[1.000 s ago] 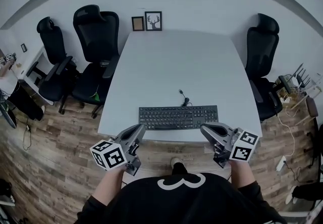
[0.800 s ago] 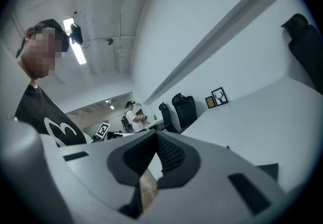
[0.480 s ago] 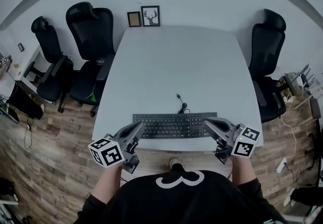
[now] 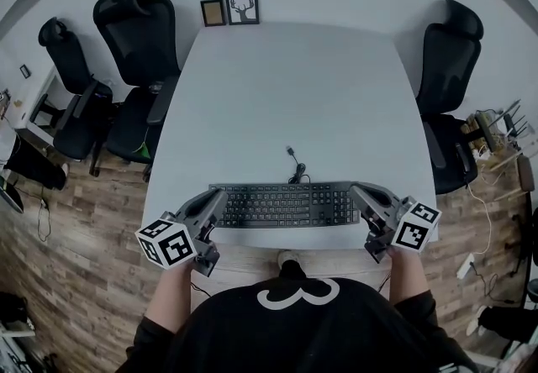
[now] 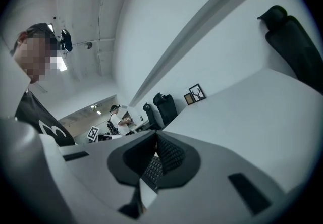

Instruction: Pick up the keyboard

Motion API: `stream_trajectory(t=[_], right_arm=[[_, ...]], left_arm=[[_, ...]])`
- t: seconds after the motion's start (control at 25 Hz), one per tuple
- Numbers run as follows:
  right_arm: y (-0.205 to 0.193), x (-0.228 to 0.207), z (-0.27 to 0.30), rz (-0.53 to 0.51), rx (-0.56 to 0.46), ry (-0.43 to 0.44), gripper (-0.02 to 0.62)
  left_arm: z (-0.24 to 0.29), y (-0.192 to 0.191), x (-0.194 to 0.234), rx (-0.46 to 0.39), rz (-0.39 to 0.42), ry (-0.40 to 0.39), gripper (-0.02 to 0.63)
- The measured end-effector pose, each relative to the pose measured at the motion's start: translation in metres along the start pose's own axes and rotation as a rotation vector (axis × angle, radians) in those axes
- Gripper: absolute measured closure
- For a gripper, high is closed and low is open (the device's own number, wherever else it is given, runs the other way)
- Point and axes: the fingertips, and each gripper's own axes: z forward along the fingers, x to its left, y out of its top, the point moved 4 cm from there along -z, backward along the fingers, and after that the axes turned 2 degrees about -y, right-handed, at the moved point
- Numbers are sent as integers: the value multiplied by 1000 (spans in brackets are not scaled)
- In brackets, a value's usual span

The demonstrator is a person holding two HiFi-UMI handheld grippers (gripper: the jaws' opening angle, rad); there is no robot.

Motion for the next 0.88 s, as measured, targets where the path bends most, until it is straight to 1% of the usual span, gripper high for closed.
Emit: stream_trajectory(t=[0.04,0.2,0.36,0.48,0.6,0.68,0.76,0.88], right_arm=[[-2,-5,-1,0,9,-9,586],[-7,-25,-7,4,33,-47,586],[-14,-48,-12,16,51,-98,580],[-24,-63,-15,38,79,-131,518],[-35,-74,-12,50,118,-150,459],[-47,-82,-10,62,167,-160,400],[-61,-89,-9,71,230,-182,340],[-77,-103,-11,69,290,-236,301]], left_arm=[[1,-1,4,5,-2,6,575],[1,-11,19,43,-7,37,491],[0,-25,38,87,-8,91,428],[-4,-37,56,116,-16,152,380],[-7,-48,76,155,-7,206,351],[-8,-57,89,186,2,236,324],[-9,-66,100,209,-10,265,311],[-9,-76,114,236,-38,299,295]])
